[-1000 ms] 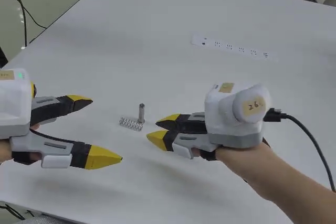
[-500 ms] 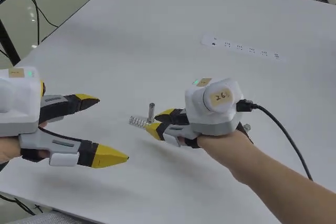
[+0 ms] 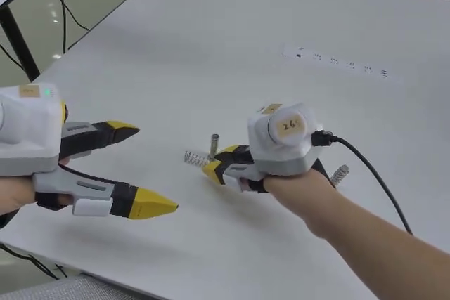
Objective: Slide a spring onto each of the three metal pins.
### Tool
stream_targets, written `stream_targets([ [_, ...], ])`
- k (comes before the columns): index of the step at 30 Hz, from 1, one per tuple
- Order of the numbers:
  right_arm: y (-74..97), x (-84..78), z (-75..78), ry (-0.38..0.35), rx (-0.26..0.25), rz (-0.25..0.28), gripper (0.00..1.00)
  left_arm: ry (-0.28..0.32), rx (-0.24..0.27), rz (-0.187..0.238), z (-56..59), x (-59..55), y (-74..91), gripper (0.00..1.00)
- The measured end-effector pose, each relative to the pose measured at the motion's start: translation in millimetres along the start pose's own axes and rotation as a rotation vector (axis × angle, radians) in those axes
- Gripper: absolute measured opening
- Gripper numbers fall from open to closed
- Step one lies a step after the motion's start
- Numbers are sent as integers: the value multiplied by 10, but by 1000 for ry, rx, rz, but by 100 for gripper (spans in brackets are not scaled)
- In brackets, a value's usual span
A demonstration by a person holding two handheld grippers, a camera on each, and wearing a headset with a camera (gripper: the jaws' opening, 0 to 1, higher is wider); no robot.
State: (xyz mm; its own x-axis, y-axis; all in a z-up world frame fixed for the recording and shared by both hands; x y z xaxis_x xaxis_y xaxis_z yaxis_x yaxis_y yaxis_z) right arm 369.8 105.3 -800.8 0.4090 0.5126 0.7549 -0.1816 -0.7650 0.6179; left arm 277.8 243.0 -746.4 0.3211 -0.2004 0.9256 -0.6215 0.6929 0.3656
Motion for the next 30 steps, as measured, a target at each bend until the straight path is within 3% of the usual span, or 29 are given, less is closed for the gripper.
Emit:
stream_targets([
  [15,-136,-61,-32,25,0,-39,14,12,7,-1,-10,-41,3,94],
  [20,-151,-65,-49,65,10,-48,10,14,4,-5,-2,-56,-6,94],
  [25,-128,-59,-121,151,36,-42,8,13,0,-10,12,-60,-22,94],
  [30,-55,-8,-166,172,51,-30,8,7,-12,-16,33,-40,-76,94],
])
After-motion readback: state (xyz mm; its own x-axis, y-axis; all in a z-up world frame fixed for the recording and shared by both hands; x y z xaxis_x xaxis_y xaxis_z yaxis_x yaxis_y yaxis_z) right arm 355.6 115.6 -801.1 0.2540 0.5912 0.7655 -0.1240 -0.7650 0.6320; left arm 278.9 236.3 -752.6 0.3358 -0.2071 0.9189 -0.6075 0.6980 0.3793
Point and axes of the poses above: the centre of the closed fingertips' face, and the gripper's own axes: y roughly backward along the fingers, z roughly to its right, x roughly out of its top, the point moved 7 cm from there along y, roughly backward along the fingers, and after that the axes turned 9 degrees about -y, right-handed, at the moved point
